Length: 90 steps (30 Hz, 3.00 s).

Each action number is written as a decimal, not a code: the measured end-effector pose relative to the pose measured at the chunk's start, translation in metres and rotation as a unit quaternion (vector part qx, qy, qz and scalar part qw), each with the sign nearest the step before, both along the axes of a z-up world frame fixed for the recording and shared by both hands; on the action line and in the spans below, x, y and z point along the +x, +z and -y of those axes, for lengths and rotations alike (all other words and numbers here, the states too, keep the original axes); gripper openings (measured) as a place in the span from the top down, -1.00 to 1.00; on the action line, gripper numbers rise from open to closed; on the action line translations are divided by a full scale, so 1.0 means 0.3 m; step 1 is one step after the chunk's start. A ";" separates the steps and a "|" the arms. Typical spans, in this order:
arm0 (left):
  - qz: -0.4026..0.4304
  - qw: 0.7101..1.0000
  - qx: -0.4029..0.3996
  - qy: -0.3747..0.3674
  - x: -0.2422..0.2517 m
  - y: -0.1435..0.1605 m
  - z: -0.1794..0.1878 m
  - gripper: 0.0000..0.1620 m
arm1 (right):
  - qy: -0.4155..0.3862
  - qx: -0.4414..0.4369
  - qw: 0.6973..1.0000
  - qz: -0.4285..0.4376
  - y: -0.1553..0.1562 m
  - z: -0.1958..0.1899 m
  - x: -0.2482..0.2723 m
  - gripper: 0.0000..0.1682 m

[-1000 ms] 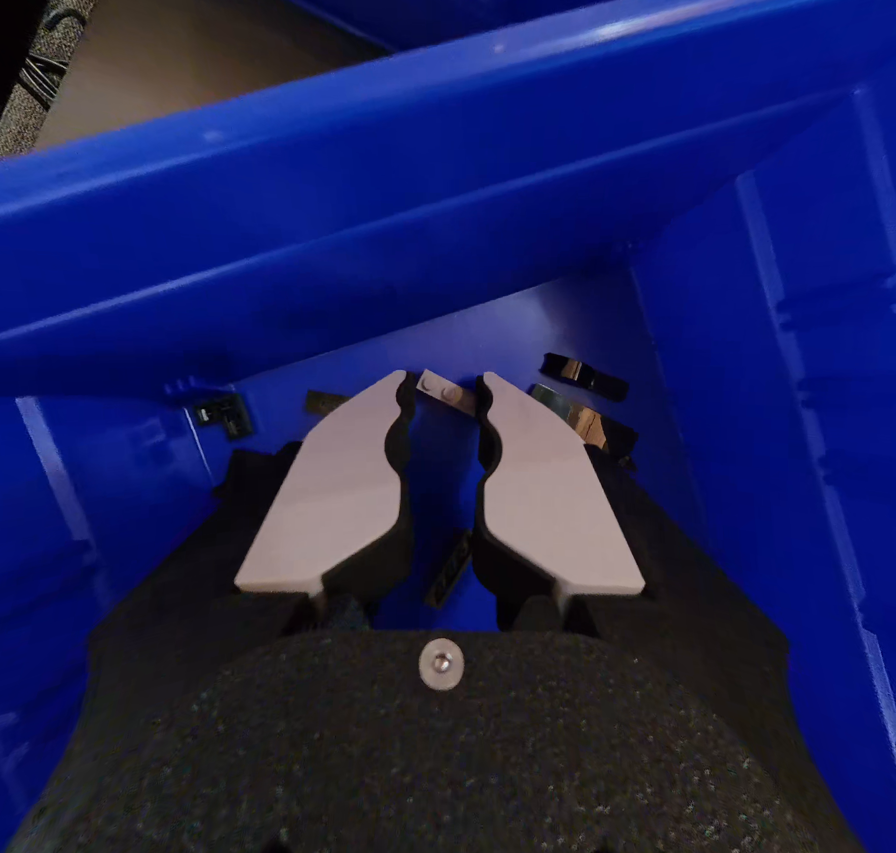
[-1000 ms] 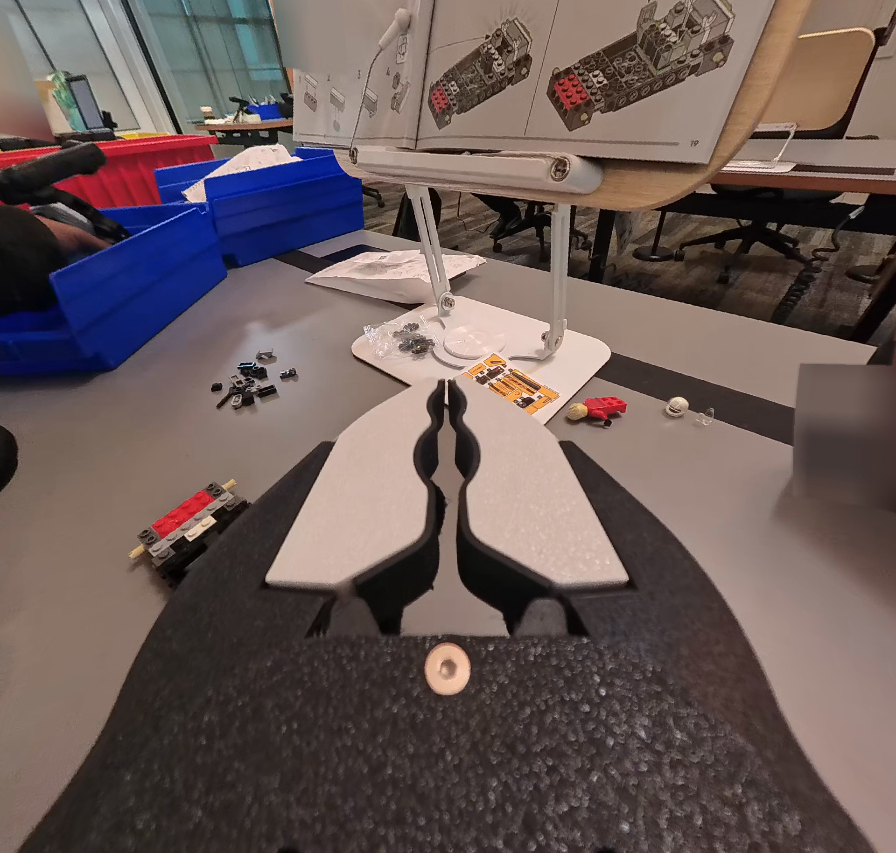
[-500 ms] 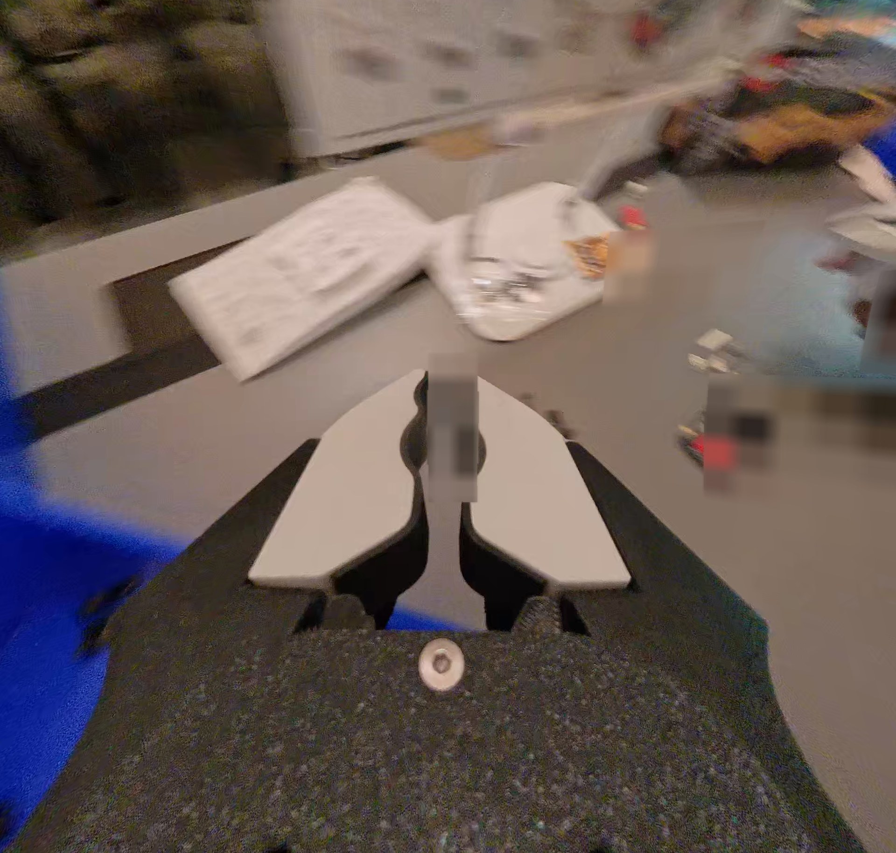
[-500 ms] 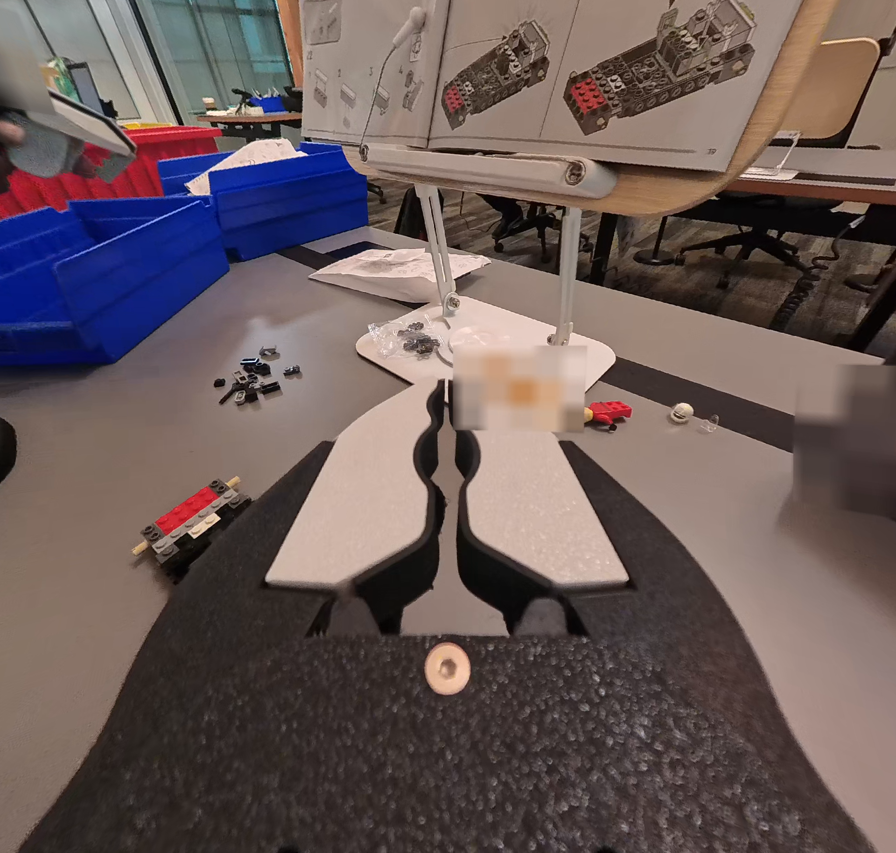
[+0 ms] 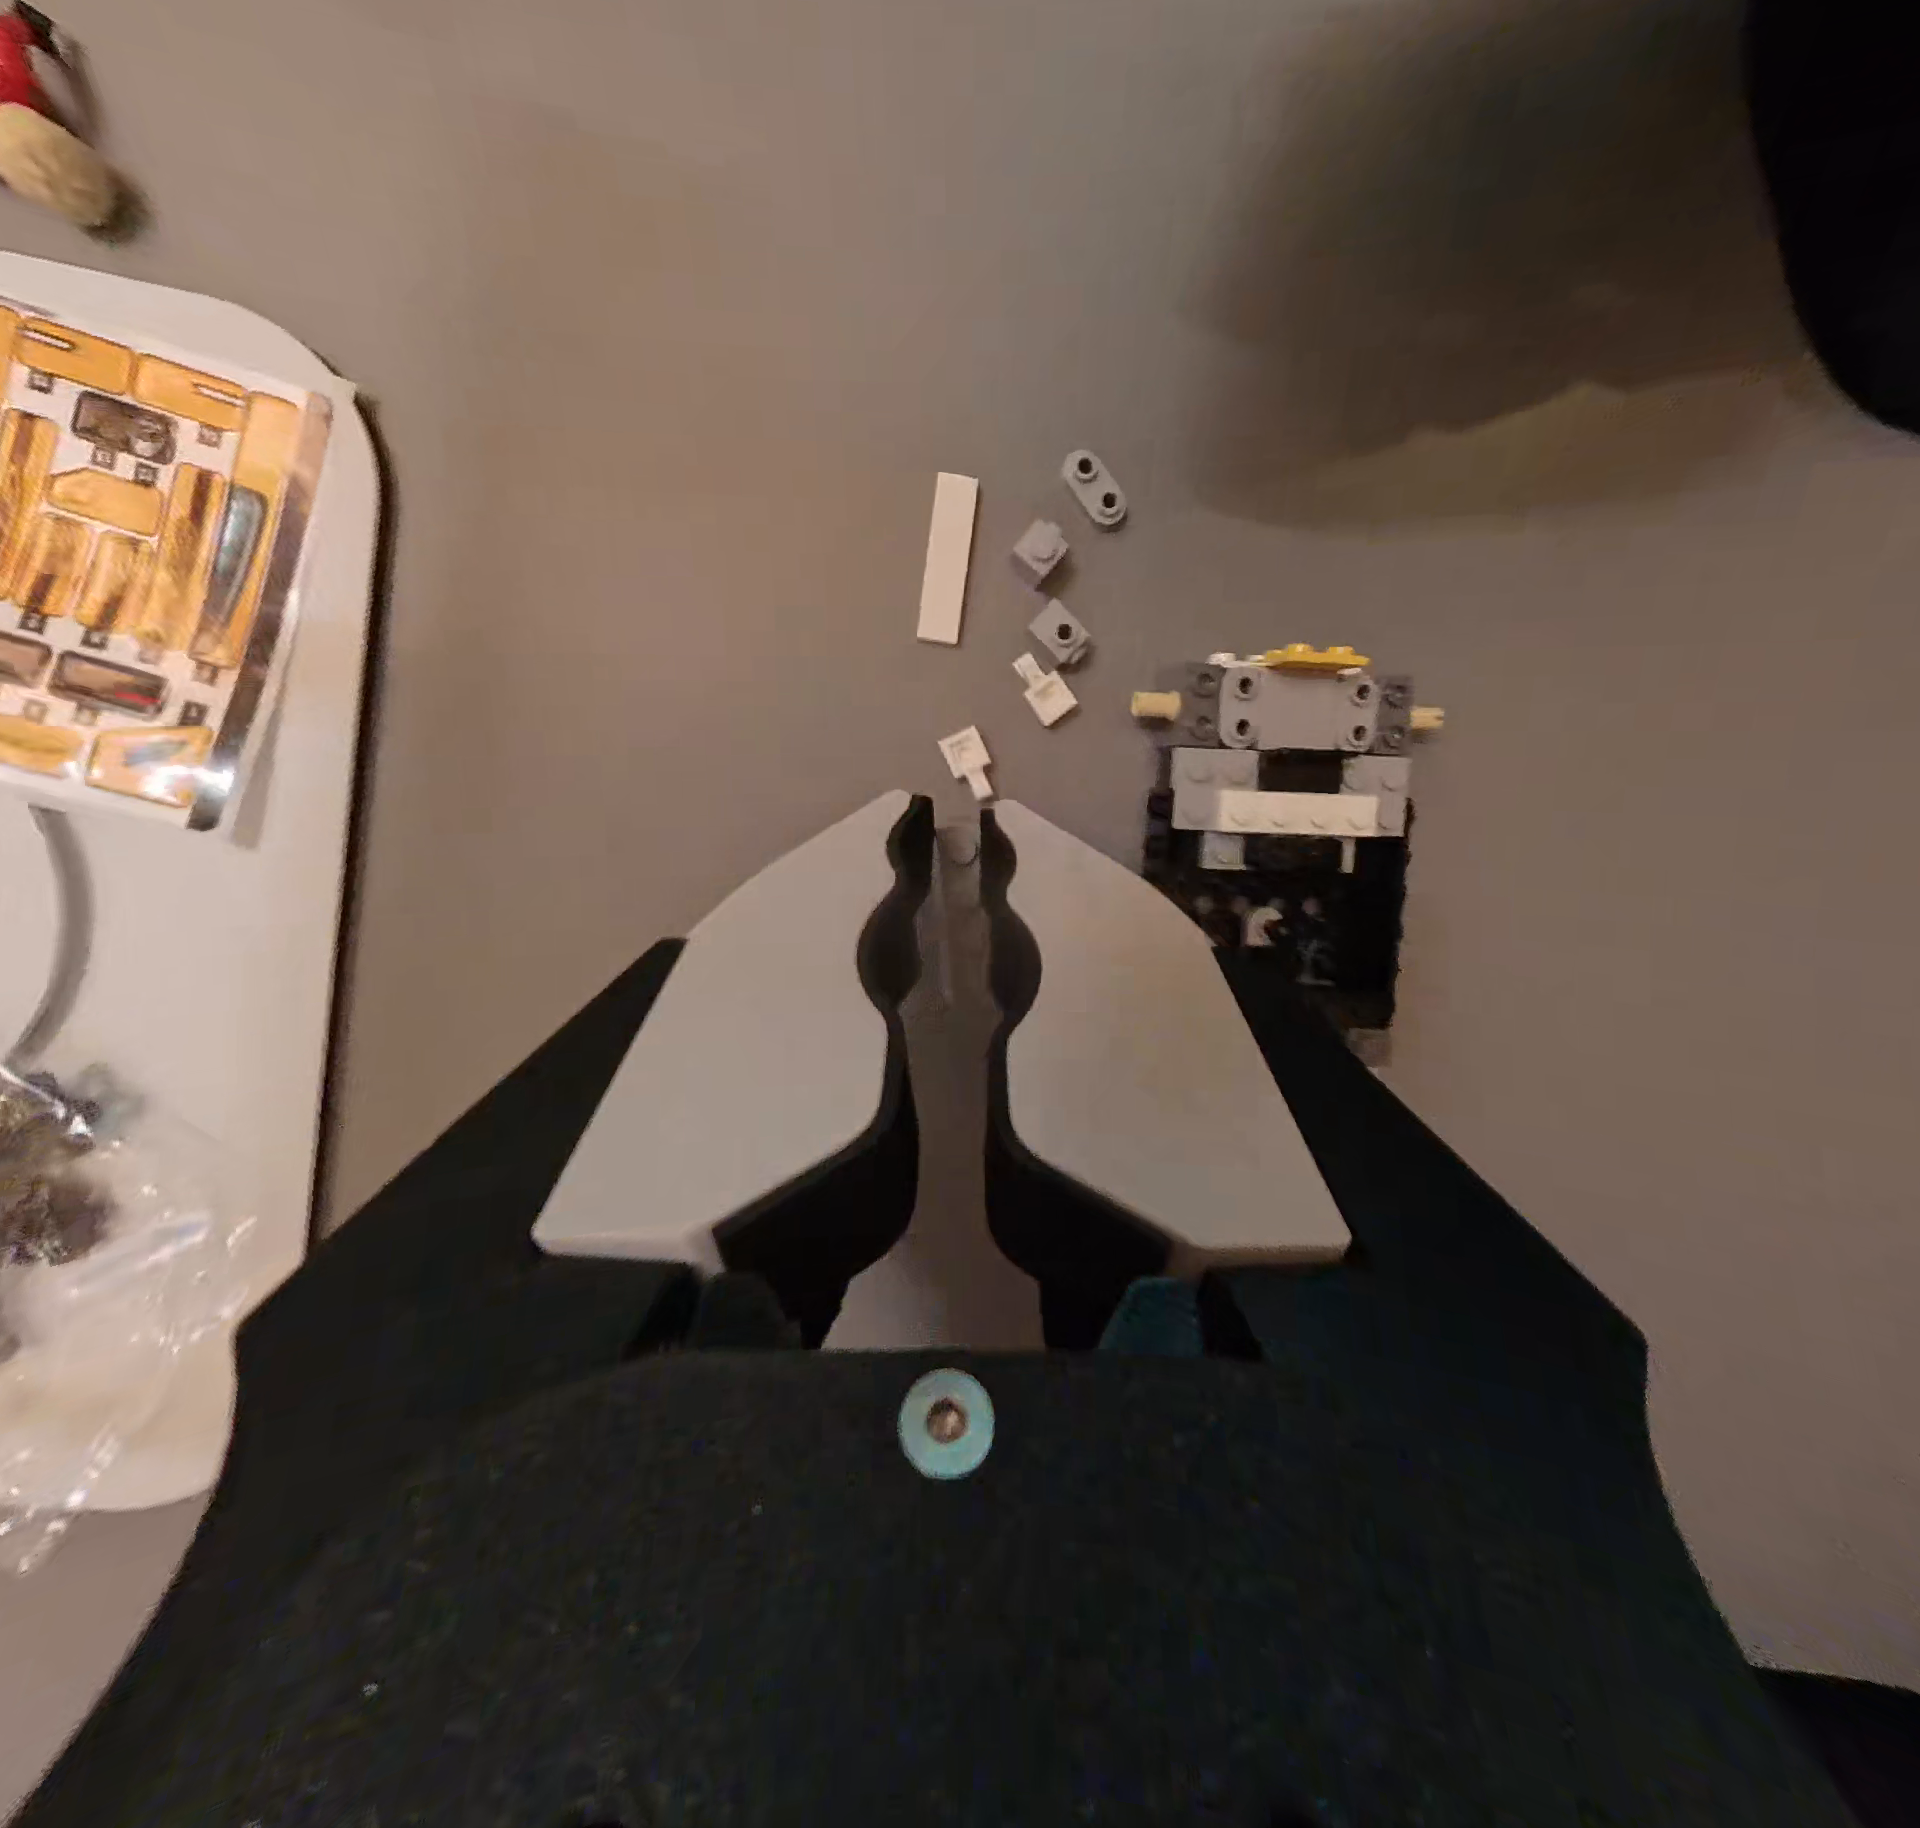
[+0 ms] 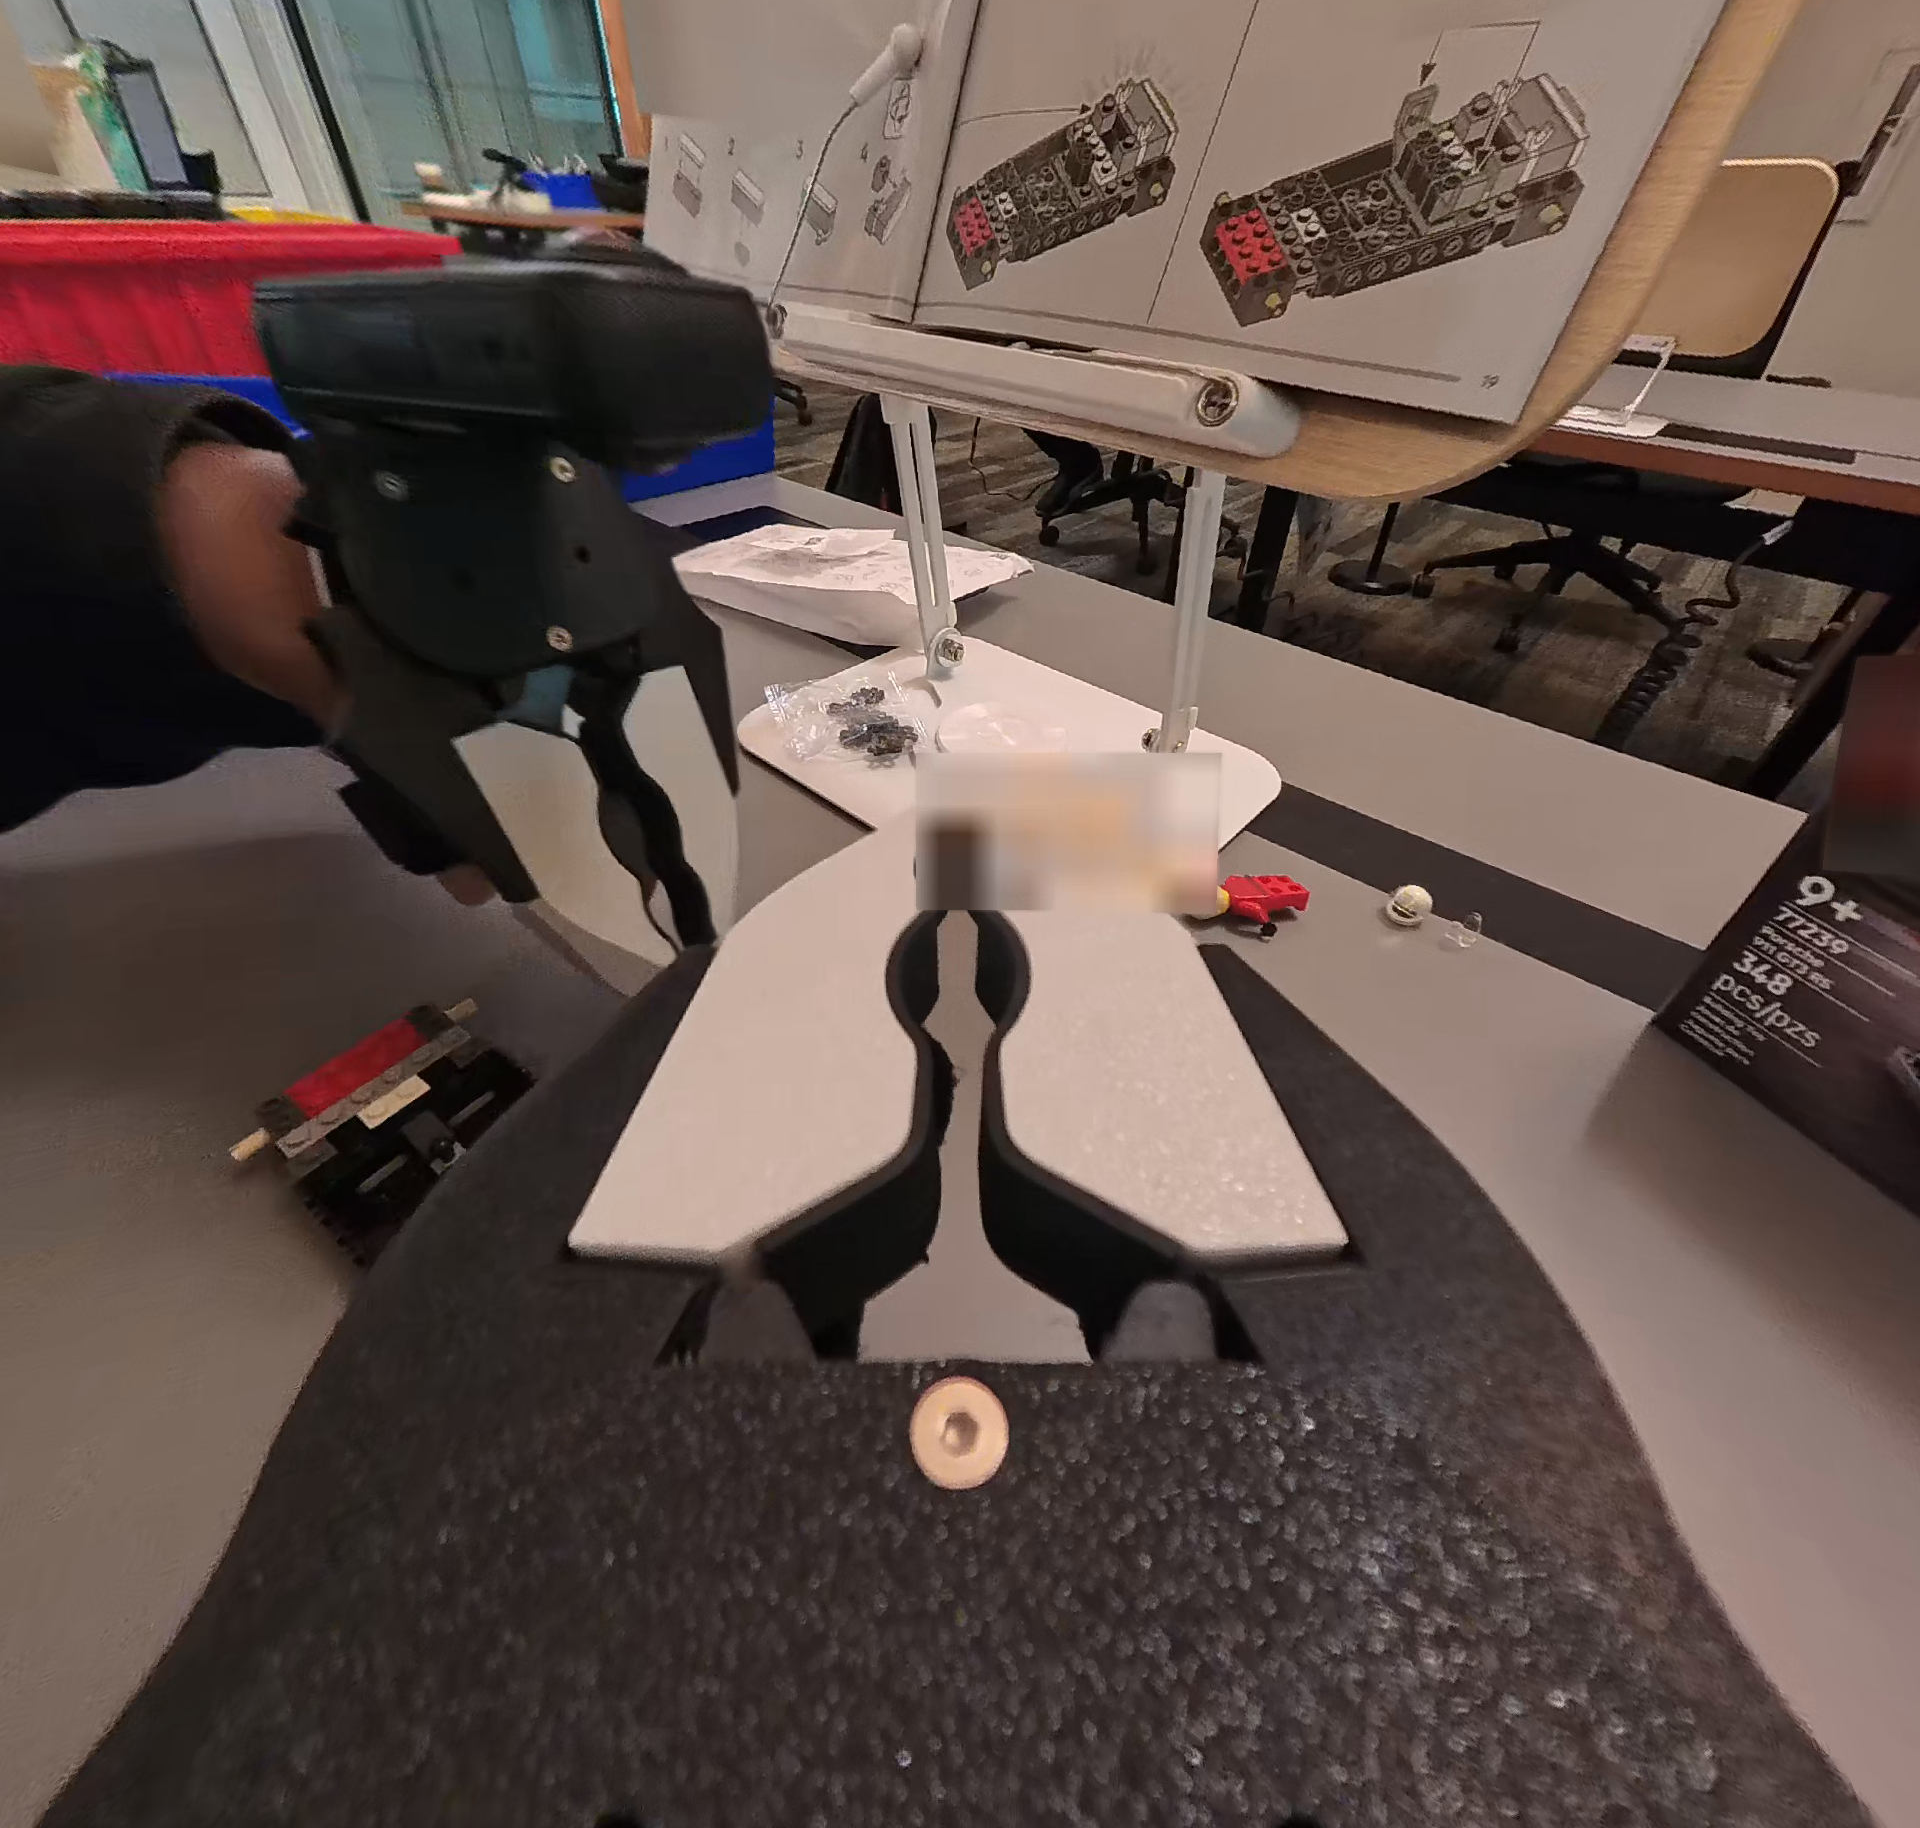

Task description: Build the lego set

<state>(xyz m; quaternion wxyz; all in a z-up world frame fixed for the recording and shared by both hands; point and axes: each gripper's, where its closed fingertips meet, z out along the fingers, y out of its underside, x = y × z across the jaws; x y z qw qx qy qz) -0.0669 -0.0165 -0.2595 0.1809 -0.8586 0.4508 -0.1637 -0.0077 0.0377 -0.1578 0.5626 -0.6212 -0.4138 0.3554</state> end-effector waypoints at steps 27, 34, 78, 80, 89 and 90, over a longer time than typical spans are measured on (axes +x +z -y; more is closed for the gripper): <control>0.048 0.996 0.066 0.023 -0.037 -0.060 0.295 0.19 | 0.300 -0.019 0.897 0.323 -0.353 0.353 -0.032 0.49; 0.026 0.996 0.073 0.036 -0.038 -0.059 0.328 0.19 | 0.316 -0.028 0.897 0.309 -0.353 0.370 -0.038 0.48; 0.056 0.991 0.123 -0.021 0.123 -0.063 0.361 0.21 | 0.256 -0.010 0.901 0.351 -0.392 0.069 -0.071 0.77; 0.053 0.987 0.138 -0.064 0.136 -0.061 0.379 0.21 | 0.257 0.003 0.892 0.371 -0.400 0.072 -0.071 0.79; 0.179 0.974 0.139 -0.013 0.051 0.068 0.300 0.28 | 0.306 -0.036 0.848 0.432 -0.408 0.094 -0.081 0.92; 0.179 0.971 0.151 0.037 0.009 0.075 0.244 0.33 | 0.308 -0.034 0.849 0.427 -0.407 0.094 -0.082 0.92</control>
